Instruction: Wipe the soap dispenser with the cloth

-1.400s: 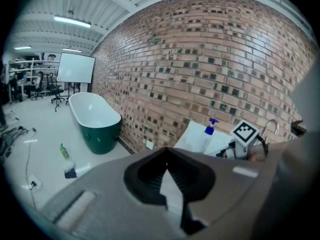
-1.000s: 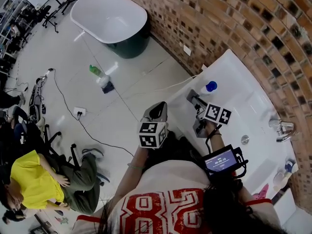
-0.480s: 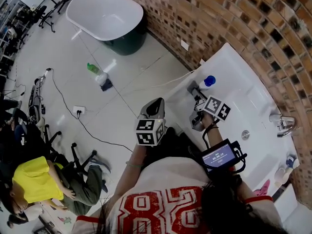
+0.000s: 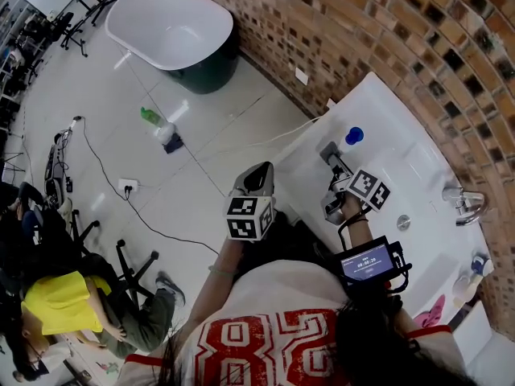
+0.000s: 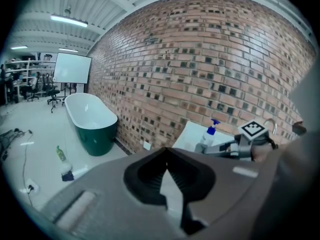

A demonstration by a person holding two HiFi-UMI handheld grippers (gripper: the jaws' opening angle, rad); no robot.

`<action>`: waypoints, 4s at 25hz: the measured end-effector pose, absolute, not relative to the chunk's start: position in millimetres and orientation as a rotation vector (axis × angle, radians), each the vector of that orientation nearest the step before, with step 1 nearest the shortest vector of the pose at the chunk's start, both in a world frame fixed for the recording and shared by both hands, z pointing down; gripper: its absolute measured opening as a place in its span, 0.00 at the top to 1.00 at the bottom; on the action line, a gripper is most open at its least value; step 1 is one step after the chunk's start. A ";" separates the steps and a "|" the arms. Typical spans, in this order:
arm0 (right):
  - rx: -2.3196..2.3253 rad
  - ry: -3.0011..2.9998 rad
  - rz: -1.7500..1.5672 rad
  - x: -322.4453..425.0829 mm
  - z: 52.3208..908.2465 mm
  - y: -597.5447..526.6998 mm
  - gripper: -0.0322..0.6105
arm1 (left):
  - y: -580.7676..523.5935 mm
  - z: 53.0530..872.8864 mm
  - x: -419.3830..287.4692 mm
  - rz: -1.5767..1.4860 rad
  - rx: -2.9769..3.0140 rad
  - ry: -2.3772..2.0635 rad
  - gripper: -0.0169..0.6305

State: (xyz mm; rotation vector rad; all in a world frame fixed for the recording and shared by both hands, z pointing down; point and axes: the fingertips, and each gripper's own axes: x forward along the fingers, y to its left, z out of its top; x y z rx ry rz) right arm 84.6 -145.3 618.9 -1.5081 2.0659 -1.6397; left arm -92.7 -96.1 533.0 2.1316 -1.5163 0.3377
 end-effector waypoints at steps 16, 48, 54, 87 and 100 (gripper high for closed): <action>-1.673 1.992 -1.698 122.0 659.0 -135.2 0.88 | -104.0 533.4 -86.1 0.343 2.157 -1.486 0.97; -1.695 1.771 -1.563 108.8 613.6 -161.7 0.88 | -98.8 536.4 -101.9 0.357 2.122 -1.513 0.97; -1.751 1.747 -1.616 112.6 639.0 -162.2 0.88 | -99.3 540.8 -110.8 0.357 2.094 -1.532 0.97; -1.656 2.743 -0.690 34.5 518.8 -111.0 0.88 | -105.1 525.8 -45.8 0.352 2.272 -1.355 0.97; -1.704 2.748 -0.597 48.4 511.3 -100.9 0.88 | -99.3 524.2 -37.9 0.337 2.255 -1.361 0.97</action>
